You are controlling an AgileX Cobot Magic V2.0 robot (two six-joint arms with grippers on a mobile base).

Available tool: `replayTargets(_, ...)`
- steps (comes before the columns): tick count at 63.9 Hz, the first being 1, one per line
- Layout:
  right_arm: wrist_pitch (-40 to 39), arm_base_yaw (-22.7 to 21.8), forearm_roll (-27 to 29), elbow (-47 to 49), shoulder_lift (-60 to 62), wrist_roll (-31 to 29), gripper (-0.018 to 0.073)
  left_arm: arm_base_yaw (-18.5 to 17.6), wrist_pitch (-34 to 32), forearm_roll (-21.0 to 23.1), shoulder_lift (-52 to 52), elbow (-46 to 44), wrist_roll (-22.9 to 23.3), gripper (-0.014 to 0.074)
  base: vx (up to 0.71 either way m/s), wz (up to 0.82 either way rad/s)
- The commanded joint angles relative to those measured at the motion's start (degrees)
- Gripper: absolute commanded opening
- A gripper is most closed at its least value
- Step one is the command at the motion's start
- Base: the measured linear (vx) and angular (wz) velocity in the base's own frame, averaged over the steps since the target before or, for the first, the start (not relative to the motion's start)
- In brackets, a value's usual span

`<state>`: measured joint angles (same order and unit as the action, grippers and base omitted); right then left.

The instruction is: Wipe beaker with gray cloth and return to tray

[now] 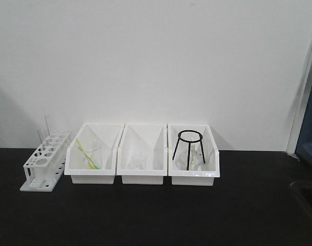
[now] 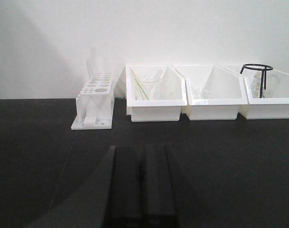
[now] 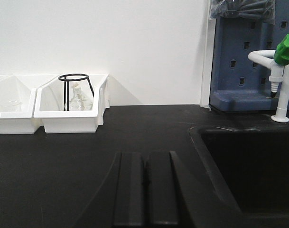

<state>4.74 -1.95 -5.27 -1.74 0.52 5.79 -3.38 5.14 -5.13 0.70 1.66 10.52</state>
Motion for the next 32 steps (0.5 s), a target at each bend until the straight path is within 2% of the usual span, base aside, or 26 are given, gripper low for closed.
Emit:
replayTargets(1, -4.7, 0.0, -0.7, -0.3, 0.3, -0.1, -0.0011, 0.2, -4.4, 0.3, 0.9, 1.6, 0.4, -0.0003, 0.00, 0.00)
replayTargets(32, -4.7, 0.5, -0.7, -0.3, 0.3, -0.1, -0.0011, 0.2, -4.4, 0.3, 0.9, 1.6, 0.4, -0.0003, 0.00, 0.00)
